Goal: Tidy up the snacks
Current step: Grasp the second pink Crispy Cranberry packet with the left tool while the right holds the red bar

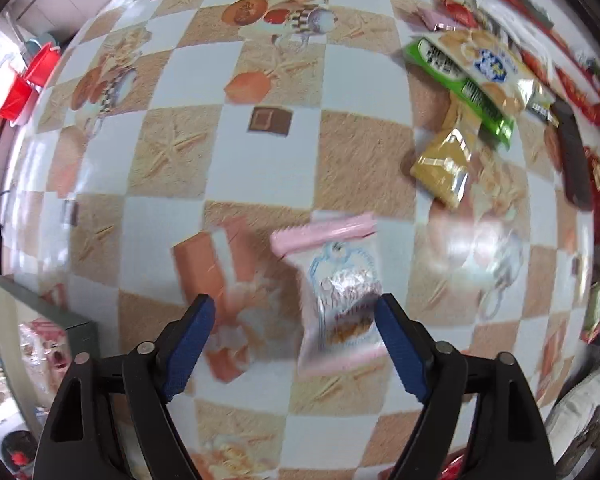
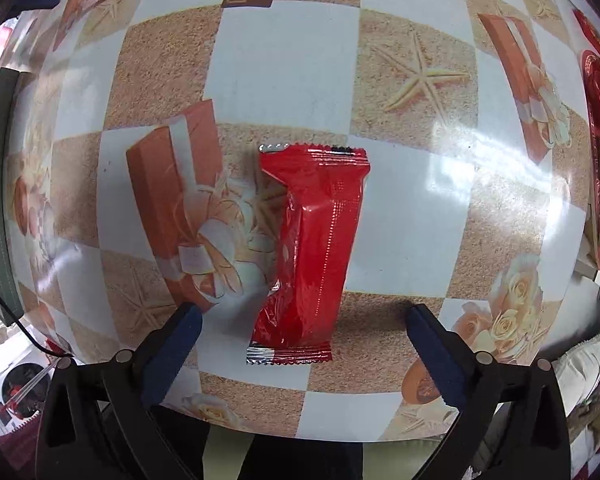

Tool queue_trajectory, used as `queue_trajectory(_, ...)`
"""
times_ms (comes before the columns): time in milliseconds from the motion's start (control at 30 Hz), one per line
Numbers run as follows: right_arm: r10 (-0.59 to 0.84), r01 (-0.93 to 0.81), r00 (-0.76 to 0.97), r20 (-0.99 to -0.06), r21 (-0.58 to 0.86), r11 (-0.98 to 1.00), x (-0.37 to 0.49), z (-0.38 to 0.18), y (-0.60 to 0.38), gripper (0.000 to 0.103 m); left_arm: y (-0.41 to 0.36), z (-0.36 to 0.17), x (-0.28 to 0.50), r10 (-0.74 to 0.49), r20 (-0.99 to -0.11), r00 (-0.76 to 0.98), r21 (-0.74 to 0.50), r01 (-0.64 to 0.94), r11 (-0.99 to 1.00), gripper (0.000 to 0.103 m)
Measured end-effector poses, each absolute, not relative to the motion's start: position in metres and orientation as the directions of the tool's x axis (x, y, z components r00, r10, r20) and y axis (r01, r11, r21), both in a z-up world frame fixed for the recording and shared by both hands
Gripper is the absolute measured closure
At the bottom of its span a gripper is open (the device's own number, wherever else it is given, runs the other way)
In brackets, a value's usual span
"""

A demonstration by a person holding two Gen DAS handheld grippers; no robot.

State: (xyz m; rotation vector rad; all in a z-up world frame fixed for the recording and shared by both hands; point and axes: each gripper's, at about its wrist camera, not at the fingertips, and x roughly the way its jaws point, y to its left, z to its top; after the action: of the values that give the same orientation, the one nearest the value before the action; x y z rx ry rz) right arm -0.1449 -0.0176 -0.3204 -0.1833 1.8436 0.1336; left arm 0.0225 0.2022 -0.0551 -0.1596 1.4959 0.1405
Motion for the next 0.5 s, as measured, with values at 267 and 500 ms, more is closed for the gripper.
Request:
queue_trajectory(267, -0.084, -0.241, -0.274, -0.958, -0.016, 0.97, -0.133, -0.327, -0.027, 0.0, 0.194, -0.077, 0.031, 0.002, -1.0, 0.022, -0.003, -0.208, 0.978, 0.015)
queue_trajectory(500, -0.09, -0.232, -0.284, -0.955, -0.022, 0.972, -0.142, -0.332, -0.024, 0.0, 0.17, -0.067, 0.029, 0.009, -0.998, 0.066, 0.004, -0.069, 0.998, 0.06)
